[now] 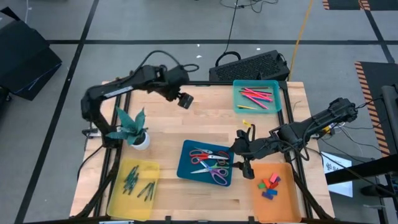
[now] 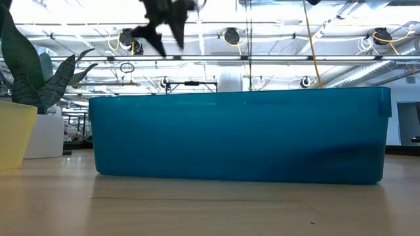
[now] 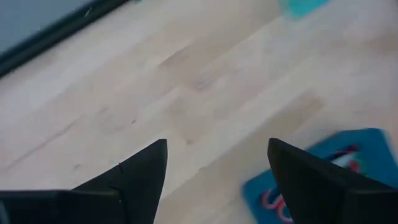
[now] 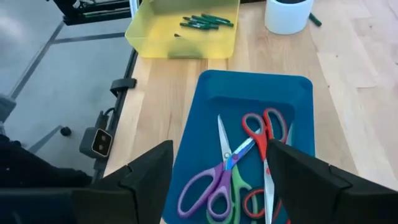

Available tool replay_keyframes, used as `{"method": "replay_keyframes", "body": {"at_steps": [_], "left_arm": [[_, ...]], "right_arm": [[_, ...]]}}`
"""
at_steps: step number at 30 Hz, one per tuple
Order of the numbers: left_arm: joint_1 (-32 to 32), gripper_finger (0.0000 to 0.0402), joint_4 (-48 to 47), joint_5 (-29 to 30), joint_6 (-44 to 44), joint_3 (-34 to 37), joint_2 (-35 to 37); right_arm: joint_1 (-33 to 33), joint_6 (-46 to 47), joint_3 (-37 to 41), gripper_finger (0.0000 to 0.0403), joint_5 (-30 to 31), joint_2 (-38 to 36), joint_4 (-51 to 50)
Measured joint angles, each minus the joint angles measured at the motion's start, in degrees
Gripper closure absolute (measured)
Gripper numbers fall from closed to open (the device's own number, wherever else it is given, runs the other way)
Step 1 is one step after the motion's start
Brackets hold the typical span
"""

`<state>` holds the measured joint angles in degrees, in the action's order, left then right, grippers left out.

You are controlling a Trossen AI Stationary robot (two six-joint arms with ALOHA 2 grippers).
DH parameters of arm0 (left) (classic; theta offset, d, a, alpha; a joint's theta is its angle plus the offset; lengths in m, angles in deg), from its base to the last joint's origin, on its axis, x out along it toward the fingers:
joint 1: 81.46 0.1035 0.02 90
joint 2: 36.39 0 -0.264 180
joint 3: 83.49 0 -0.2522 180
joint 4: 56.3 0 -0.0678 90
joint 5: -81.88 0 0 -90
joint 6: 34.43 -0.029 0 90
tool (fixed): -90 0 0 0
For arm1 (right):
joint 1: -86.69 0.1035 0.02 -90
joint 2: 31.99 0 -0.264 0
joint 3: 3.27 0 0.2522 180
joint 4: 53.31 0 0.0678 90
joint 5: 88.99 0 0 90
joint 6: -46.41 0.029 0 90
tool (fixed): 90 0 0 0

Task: Sort crayons/erasers/pens/pencils in bins
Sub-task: Put the green crayon into the yellow bin

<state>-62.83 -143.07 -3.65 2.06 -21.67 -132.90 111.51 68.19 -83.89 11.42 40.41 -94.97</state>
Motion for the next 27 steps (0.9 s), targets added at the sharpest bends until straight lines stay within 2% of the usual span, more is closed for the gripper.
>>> {"method": "replay_keyframes", "body": {"at_steps": [5,8,14,20,27], "left_arm": [[5.68,0.0124,-11.93,-1.12,-1.43,0.00,-6.13],[6.54,0.0124,-17.61,-0.57,-5.48,0.52,-10.84],[6.05,0.0124,-17.17,-4.45,-15.91,8.58,-14.77],[5.73,0.0124,-14.07,-2.86,-25.49,22.69,-15.72],[5.73,0.0125,-7.36,1.11,-31.37,36.16,-15.72]], "right_arm": [[0.05,0.34,-0.01,0.0151,0.00,0.00,-0.07],[0.37,2.30,-0.01,0.0151,0.04,0.00,-0.09],[1.74,2.38,0.01,0.0151,0.04,0.02,-0.16],[2.47,2.48,0.01,0.0151,0.20,0.04,-0.16],[2.12,1.86,0.03,0.0151,3.32,0.04,-0.16]]}}
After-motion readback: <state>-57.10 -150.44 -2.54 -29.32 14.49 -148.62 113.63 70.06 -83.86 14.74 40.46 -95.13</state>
